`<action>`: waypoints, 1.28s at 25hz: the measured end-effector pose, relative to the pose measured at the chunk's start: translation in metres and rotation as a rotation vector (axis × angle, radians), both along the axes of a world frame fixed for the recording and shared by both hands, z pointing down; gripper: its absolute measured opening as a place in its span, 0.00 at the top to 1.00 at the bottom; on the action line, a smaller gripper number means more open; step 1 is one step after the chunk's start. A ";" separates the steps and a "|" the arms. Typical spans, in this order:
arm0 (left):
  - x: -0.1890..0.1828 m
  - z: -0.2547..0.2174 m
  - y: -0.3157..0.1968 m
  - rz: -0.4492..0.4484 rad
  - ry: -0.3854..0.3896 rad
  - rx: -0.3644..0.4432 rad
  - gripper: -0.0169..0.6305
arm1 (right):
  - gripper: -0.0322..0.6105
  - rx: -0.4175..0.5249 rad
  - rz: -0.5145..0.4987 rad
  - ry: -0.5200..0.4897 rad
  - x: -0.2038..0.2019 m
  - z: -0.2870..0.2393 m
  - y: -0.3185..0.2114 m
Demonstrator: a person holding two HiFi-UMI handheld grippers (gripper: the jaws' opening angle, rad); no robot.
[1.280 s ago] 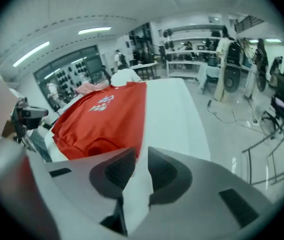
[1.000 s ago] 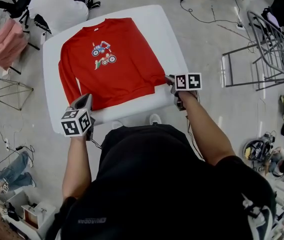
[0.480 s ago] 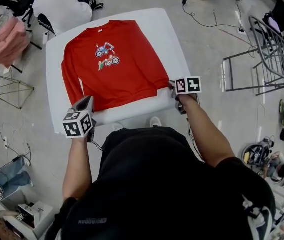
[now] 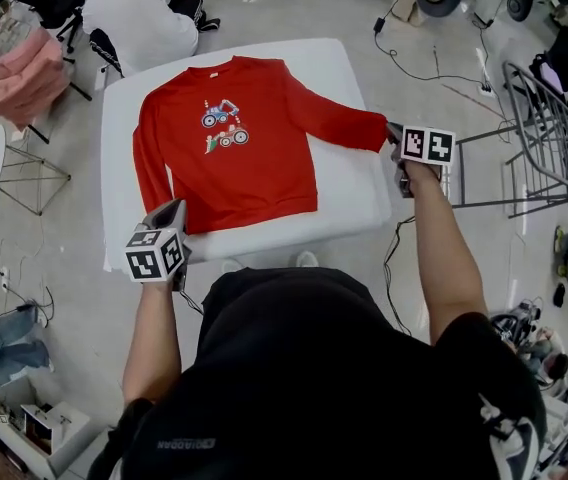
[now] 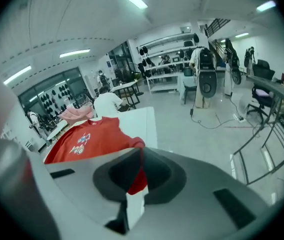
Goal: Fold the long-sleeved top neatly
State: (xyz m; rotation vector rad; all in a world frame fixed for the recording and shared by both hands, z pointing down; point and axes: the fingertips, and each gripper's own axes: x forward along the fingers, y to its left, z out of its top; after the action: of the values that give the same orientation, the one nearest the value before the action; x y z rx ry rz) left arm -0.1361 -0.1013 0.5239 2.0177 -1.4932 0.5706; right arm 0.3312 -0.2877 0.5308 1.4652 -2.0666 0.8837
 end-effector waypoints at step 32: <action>-0.063 -0.007 0.009 -0.104 0.038 0.038 0.96 | 0.92 0.009 -0.773 0.002 -0.264 -0.238 -0.065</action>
State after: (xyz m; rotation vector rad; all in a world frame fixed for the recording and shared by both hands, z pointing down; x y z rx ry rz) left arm -0.1988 -0.0927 0.5173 1.9554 -1.5867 0.4623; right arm 0.0672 -0.3527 0.2928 0.5528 -2.3448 0.5424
